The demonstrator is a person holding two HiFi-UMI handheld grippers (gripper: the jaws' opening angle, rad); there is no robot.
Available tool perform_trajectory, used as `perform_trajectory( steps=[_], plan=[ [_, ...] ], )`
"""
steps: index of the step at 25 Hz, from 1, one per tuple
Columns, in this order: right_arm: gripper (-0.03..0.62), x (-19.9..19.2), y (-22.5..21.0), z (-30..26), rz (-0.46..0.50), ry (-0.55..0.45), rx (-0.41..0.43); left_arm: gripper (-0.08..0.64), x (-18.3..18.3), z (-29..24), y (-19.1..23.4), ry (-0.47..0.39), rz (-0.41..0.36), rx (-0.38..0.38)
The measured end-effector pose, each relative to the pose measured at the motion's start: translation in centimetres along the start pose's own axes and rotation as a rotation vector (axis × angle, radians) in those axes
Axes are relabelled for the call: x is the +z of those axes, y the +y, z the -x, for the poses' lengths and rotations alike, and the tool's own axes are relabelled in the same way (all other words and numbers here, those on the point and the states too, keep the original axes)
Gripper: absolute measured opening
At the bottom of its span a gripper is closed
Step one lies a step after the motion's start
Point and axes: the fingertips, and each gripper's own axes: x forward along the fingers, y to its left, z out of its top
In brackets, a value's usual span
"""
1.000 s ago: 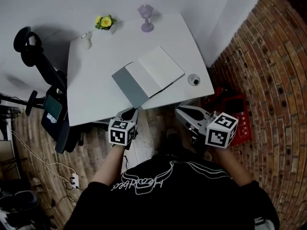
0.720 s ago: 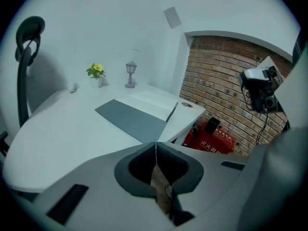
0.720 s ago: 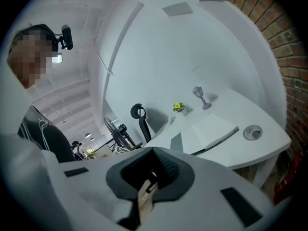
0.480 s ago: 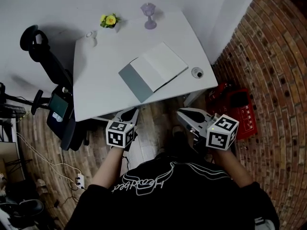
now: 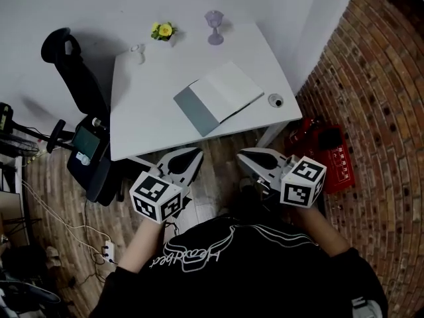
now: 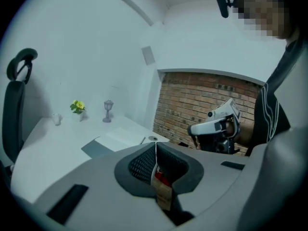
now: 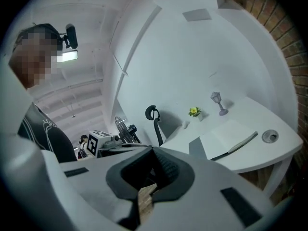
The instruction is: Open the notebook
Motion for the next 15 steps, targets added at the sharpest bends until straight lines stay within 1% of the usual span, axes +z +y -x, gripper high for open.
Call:
perform_trajectory(
  steps=[3, 6, 8, 15],
  plan=[
    [0.000, -0.3, 1.1, -0.3, 0.021, 0.001, 0.008, 0.034, 1.1, 1.4, -1.9, -0.030, -0.016, -0.039],
    [0.000, -0.4, 2.2, -0.7, 0.059, 0.002, 0.014, 0.034, 1.2, 2.3, -3.2, -0.043, -0.012, -0.061],
    [0.000, -0.4, 2.6, -0.9, 0.062, -0.003, 0.021, 0.034, 1.1, 2.7, -3.9, -0.046, -0.010, -0.074],
    [0.000, -0.2, 3.2, -0.7, 0.064, 0.005, 0.016, 0.034, 1.7, 3.4, -4.6, -0.069, -0.015, -0.081]
  ],
)
